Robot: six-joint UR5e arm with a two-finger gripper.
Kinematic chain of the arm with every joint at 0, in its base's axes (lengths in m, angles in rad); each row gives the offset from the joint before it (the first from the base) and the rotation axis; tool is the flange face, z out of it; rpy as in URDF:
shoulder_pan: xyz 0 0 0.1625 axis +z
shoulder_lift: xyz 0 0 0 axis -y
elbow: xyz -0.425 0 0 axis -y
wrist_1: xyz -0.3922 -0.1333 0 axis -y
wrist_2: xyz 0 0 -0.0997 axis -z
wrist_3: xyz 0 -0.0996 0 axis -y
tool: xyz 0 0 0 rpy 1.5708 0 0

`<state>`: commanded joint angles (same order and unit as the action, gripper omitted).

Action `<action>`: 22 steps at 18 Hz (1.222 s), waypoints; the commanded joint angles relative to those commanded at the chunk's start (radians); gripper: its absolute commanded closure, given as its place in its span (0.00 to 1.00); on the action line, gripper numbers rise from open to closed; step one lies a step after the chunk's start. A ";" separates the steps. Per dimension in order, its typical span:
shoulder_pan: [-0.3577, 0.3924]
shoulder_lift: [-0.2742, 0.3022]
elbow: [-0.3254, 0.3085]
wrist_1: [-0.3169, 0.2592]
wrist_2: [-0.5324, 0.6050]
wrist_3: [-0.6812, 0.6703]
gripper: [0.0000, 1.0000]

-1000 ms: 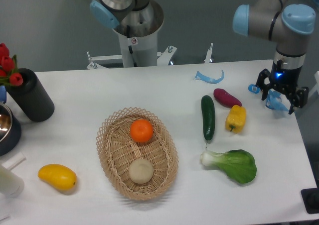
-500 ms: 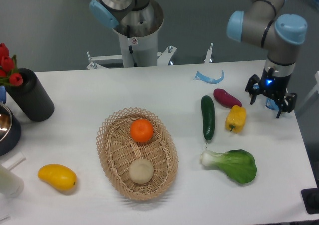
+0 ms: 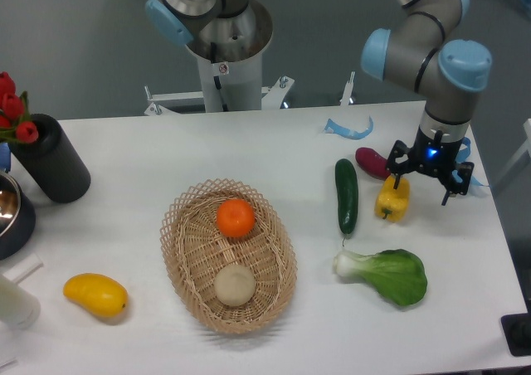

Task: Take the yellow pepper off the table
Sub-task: 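Move the open gripper over the yellow bell pepper and lower it, then close the gripper around the yellow bell pepper's body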

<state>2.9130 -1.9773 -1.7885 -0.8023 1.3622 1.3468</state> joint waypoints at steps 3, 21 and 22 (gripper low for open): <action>0.002 0.000 -0.009 0.002 0.000 0.008 0.00; -0.003 -0.020 -0.048 0.003 0.005 0.031 0.06; -0.003 -0.020 -0.046 0.005 0.005 0.031 0.15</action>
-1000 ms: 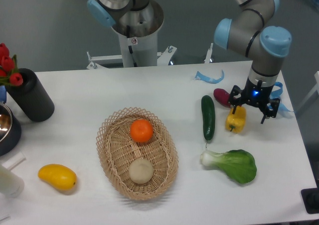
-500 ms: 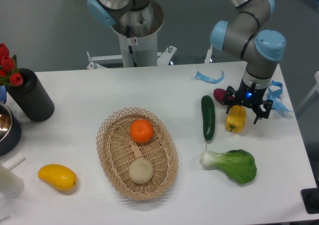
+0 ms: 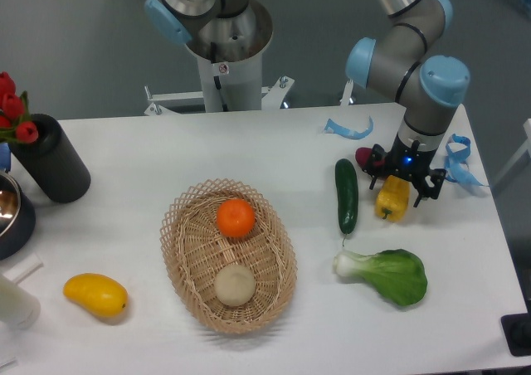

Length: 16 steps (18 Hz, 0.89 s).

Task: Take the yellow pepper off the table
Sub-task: 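Close the gripper around the yellow bell pepper's body, then lift the grasped pepper up off the table and away from the cucumber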

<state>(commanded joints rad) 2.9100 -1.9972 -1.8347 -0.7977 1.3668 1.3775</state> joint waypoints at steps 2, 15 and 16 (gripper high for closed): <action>0.003 0.002 0.002 0.000 0.000 0.014 0.36; 0.023 0.017 0.077 -0.005 -0.152 -0.046 0.59; 0.023 0.018 0.090 -0.005 -0.173 -0.063 0.59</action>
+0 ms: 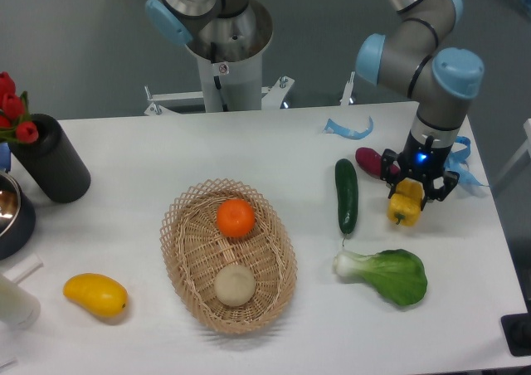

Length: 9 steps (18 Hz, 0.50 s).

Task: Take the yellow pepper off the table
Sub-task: 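Lift the grasped pepper up off the table and away from the cucumber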

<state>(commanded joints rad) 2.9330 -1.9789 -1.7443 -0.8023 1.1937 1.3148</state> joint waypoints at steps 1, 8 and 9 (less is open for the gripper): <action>-0.002 0.002 0.020 0.000 -0.021 -0.020 0.59; 0.002 0.037 0.121 0.002 -0.152 -0.066 0.59; 0.002 0.038 0.130 0.002 -0.176 -0.069 0.59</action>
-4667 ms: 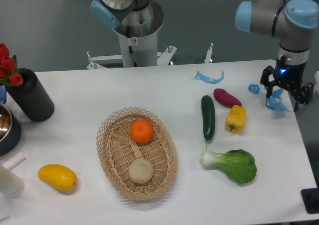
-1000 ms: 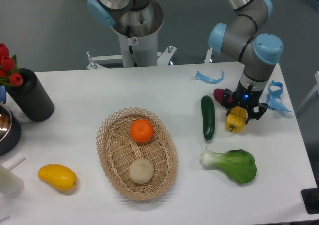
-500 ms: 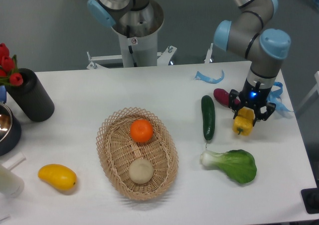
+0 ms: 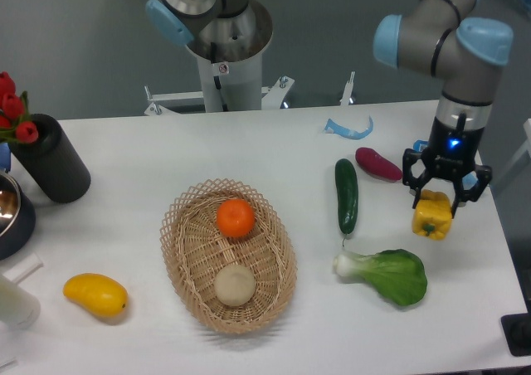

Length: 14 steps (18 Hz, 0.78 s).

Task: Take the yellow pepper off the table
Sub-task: 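Lift the grasped pepper up off the table and away from the cucumber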

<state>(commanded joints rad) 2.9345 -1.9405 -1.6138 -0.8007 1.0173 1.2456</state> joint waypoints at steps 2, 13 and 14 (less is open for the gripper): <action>-0.003 0.032 0.023 0.000 -0.064 -0.021 0.59; -0.008 0.045 0.155 -0.002 -0.163 -0.299 0.59; -0.008 0.045 0.157 -0.002 -0.163 -0.302 0.59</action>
<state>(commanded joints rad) 2.9268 -1.8960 -1.4573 -0.8023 0.8544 0.9434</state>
